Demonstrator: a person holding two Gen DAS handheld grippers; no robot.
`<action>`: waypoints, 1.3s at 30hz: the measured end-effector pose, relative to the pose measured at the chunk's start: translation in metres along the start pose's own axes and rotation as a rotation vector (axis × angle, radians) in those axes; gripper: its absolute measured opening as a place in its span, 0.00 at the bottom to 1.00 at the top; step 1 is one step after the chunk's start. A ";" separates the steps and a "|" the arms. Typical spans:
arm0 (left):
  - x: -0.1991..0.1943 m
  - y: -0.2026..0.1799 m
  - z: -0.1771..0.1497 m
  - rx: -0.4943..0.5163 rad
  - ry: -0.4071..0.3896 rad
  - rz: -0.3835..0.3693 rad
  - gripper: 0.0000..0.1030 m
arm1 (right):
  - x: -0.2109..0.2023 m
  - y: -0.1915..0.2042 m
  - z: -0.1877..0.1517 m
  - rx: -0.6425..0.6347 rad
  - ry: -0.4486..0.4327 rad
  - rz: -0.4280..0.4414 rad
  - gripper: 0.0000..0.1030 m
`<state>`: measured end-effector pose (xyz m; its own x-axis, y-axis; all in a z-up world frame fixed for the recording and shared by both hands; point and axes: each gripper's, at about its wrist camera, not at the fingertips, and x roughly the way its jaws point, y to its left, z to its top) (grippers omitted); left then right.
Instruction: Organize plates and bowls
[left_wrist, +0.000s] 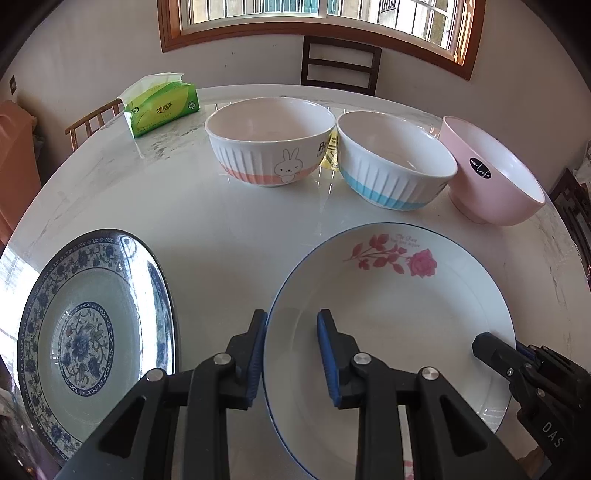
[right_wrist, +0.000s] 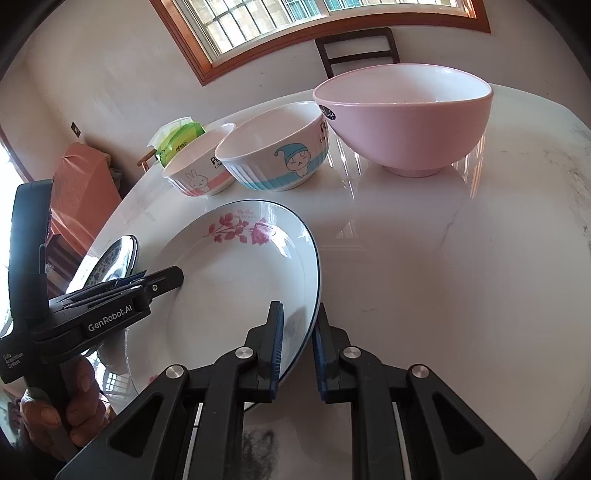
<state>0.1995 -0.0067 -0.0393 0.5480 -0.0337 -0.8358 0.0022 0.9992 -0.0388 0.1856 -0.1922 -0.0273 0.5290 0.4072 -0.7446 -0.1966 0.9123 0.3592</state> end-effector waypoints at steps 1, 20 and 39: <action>-0.002 -0.001 -0.001 0.002 -0.003 0.002 0.27 | -0.001 0.000 -0.002 0.004 -0.001 0.002 0.15; -0.042 0.013 -0.010 -0.018 -0.065 0.009 0.27 | -0.021 0.023 -0.013 -0.002 -0.025 0.029 0.15; -0.067 0.085 -0.020 -0.137 -0.101 0.073 0.27 | 0.004 0.092 -0.002 -0.115 0.022 0.071 0.15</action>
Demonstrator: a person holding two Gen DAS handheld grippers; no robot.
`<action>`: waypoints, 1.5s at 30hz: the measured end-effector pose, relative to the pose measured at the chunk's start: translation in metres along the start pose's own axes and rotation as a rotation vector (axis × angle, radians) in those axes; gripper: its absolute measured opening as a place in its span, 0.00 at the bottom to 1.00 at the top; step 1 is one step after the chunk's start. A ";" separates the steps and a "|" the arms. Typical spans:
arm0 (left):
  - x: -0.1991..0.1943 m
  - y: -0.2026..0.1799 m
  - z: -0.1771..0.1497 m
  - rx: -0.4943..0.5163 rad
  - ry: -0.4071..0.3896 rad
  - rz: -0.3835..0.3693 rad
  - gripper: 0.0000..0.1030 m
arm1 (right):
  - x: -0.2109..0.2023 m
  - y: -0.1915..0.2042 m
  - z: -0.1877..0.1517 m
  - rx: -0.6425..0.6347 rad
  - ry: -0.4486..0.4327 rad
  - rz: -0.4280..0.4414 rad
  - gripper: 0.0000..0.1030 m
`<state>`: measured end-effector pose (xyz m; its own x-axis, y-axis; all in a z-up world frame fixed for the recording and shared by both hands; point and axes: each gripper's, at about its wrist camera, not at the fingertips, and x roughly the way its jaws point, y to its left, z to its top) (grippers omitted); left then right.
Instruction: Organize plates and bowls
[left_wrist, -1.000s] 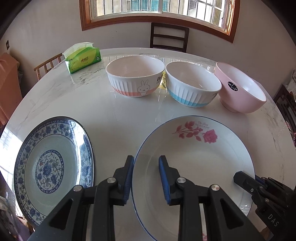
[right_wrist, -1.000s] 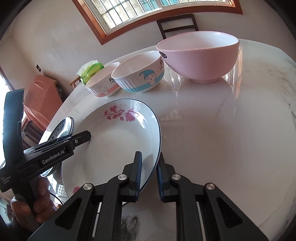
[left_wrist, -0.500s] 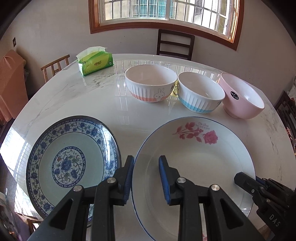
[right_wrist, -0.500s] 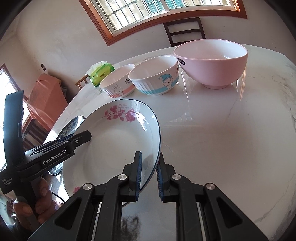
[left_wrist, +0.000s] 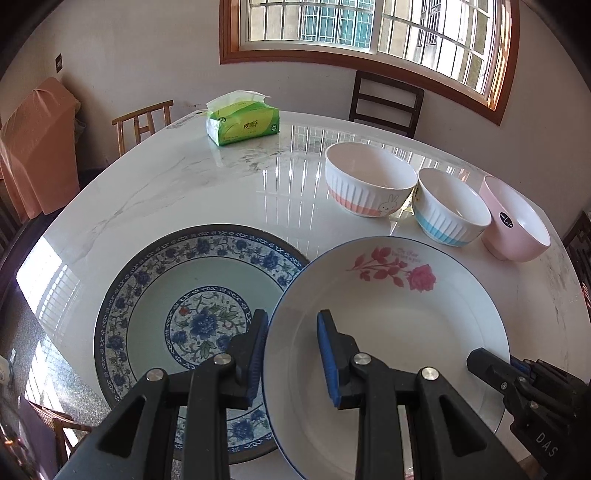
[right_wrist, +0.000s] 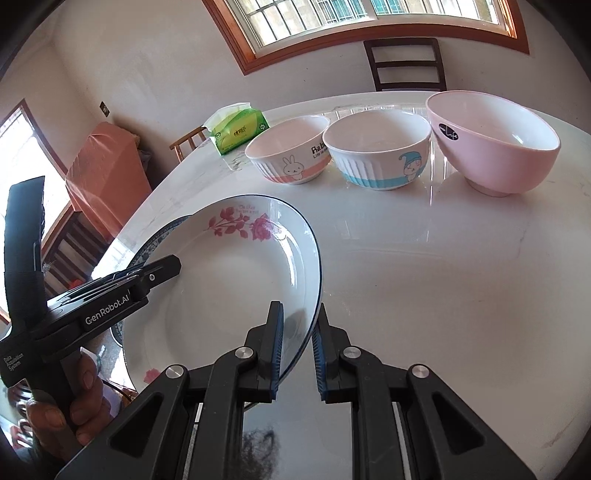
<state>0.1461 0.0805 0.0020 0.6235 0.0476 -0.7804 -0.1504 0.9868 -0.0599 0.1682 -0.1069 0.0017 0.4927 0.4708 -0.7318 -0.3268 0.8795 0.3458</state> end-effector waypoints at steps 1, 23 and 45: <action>0.000 0.004 0.000 -0.006 0.000 0.005 0.27 | 0.002 0.004 0.001 -0.006 0.002 0.002 0.15; 0.006 0.081 0.005 -0.126 0.007 0.078 0.27 | 0.049 0.066 0.026 -0.129 0.050 0.042 0.15; 0.022 0.115 0.007 -0.174 0.028 0.098 0.27 | 0.067 0.087 0.029 -0.170 0.072 0.059 0.15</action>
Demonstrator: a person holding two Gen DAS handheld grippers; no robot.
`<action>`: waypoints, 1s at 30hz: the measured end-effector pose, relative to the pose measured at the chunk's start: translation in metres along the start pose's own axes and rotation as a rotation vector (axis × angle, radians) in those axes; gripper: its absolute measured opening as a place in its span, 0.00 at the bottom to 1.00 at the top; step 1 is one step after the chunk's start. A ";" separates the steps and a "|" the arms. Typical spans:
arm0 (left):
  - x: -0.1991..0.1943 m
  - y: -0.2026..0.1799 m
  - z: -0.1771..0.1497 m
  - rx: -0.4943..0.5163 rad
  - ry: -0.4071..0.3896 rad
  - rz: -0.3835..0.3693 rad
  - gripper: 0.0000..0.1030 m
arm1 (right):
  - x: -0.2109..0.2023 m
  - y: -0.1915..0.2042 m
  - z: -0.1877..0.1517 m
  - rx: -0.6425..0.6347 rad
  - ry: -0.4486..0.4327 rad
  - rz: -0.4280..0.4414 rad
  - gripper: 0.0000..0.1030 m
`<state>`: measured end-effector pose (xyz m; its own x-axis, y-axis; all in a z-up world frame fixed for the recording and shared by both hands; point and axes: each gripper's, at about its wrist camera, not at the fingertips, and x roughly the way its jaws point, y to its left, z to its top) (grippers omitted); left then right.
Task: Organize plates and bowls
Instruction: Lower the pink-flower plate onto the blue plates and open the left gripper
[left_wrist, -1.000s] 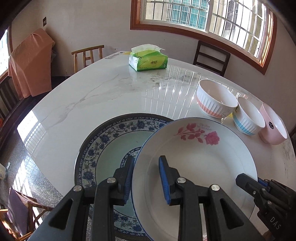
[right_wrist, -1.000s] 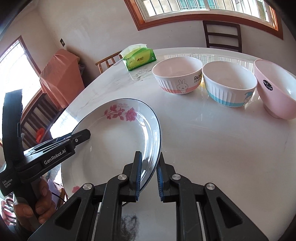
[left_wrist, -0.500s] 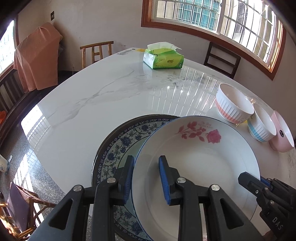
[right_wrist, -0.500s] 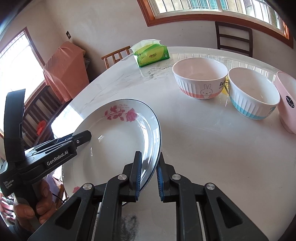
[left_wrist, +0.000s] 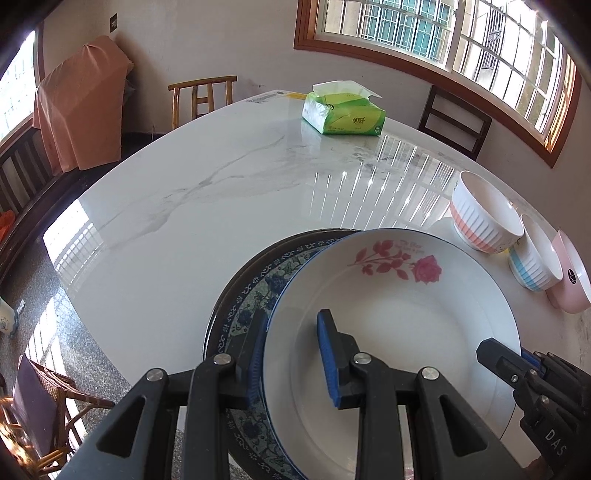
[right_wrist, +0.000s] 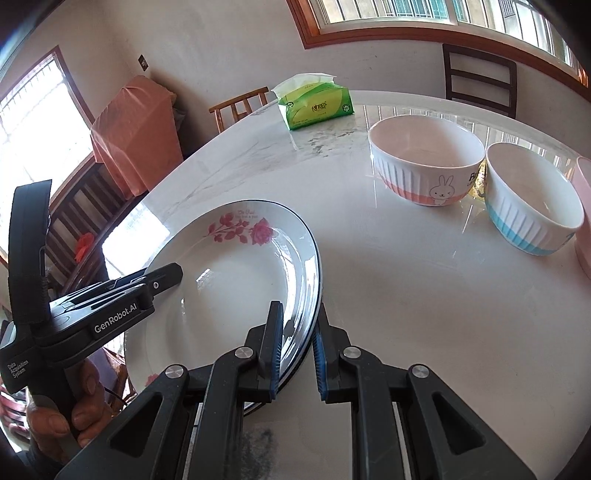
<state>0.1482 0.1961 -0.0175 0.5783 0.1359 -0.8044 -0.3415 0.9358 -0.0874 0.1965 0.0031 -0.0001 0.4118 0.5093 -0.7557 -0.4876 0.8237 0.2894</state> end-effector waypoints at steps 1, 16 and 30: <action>0.000 0.000 0.000 -0.001 0.001 0.001 0.27 | 0.000 0.000 0.000 0.001 0.001 0.002 0.15; -0.007 0.022 -0.002 -0.026 -0.011 0.030 0.27 | 0.010 0.022 0.001 -0.046 0.017 0.017 0.15; -0.012 0.020 -0.004 0.006 -0.057 0.055 0.27 | 0.019 0.032 -0.004 -0.130 -0.018 -0.034 0.20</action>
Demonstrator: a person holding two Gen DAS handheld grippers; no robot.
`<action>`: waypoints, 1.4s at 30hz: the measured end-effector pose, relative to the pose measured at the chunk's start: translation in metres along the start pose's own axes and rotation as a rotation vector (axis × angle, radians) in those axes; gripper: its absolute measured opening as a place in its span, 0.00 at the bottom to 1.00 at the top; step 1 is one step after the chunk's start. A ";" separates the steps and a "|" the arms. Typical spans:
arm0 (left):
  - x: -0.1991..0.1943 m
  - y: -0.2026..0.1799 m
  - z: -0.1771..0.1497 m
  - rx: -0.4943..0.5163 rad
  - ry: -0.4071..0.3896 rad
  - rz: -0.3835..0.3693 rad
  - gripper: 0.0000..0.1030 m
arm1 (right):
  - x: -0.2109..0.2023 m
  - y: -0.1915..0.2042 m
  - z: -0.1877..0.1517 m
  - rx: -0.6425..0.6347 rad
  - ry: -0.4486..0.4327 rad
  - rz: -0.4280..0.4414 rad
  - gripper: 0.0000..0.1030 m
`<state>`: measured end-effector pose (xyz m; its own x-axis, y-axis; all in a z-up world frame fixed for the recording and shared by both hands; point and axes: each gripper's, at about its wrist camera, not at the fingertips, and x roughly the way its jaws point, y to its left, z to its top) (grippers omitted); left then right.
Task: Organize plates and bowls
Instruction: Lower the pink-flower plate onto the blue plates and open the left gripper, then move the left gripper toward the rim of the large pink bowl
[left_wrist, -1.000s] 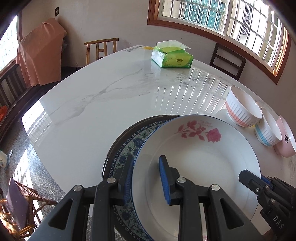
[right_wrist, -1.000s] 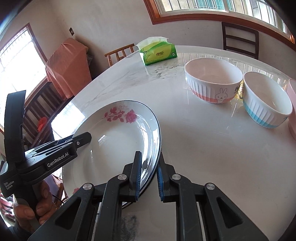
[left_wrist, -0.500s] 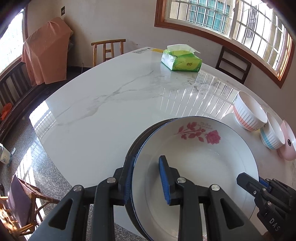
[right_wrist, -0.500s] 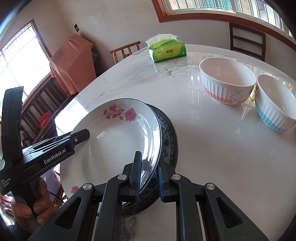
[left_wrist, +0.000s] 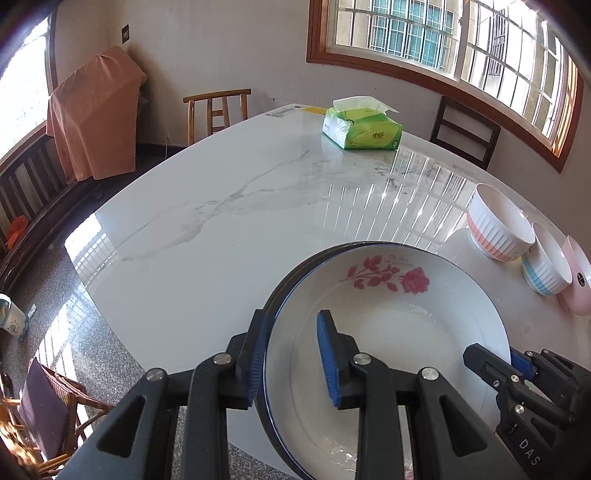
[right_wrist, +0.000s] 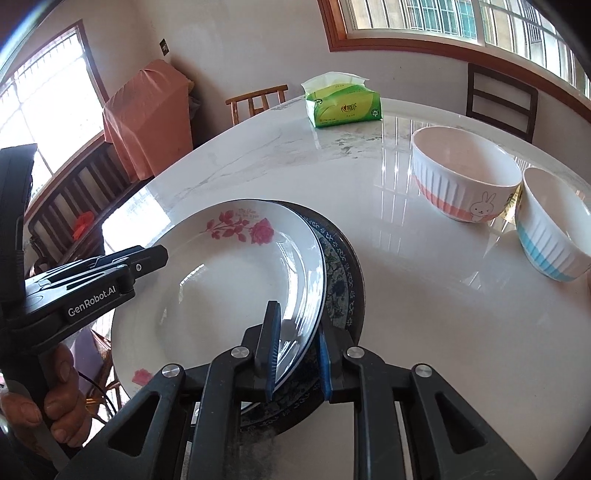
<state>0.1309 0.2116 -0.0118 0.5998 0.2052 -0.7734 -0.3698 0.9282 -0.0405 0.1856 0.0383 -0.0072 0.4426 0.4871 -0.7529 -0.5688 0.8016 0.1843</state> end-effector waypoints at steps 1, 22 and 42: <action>0.001 0.000 0.001 0.003 -0.003 0.002 0.27 | 0.000 0.000 -0.001 -0.004 -0.008 0.000 0.21; -0.015 -0.016 -0.012 0.069 -0.082 0.004 0.32 | -0.071 -0.049 -0.034 -0.048 -0.322 -0.394 0.75; -0.090 -0.149 -0.045 0.287 -0.201 -0.212 0.70 | -0.187 -0.239 -0.135 0.565 -0.396 -0.389 0.81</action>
<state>0.1002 0.0407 0.0350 0.7788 0.0304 -0.6265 -0.0269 0.9995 0.0151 0.1446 -0.2910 0.0045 0.8112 0.1383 -0.5682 0.0684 0.9426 0.3270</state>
